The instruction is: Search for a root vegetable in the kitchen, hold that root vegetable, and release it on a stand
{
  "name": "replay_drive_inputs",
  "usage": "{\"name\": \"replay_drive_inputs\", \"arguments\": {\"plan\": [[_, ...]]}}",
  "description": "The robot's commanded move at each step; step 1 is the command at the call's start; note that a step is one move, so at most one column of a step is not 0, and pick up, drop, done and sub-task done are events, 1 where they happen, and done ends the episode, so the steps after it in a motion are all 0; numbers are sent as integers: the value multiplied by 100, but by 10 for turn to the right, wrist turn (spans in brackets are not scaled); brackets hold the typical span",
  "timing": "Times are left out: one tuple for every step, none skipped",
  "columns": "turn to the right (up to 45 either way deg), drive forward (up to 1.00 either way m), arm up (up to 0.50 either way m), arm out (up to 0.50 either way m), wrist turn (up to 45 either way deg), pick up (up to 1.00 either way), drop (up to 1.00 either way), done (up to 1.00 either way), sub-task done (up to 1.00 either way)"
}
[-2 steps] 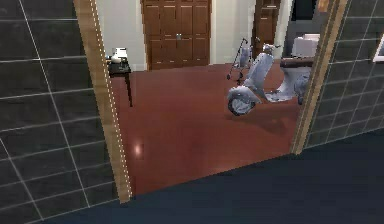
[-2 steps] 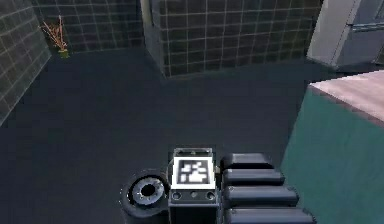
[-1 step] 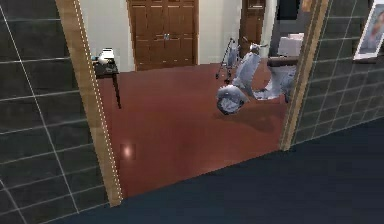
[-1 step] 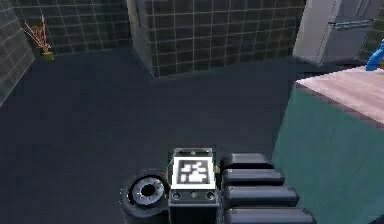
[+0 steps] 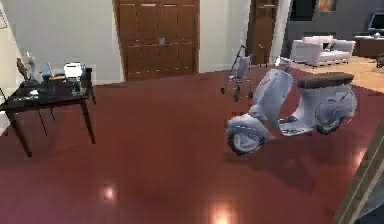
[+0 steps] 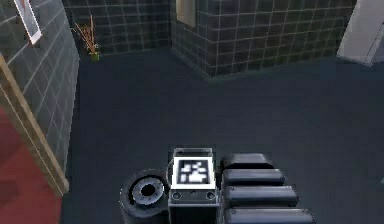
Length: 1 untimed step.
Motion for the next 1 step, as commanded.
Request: {"name": "replay_drive_inputs", "arguments": {"plan": [[0, 15, 0, 0, 0, 0, 0, 0, 0]]}}
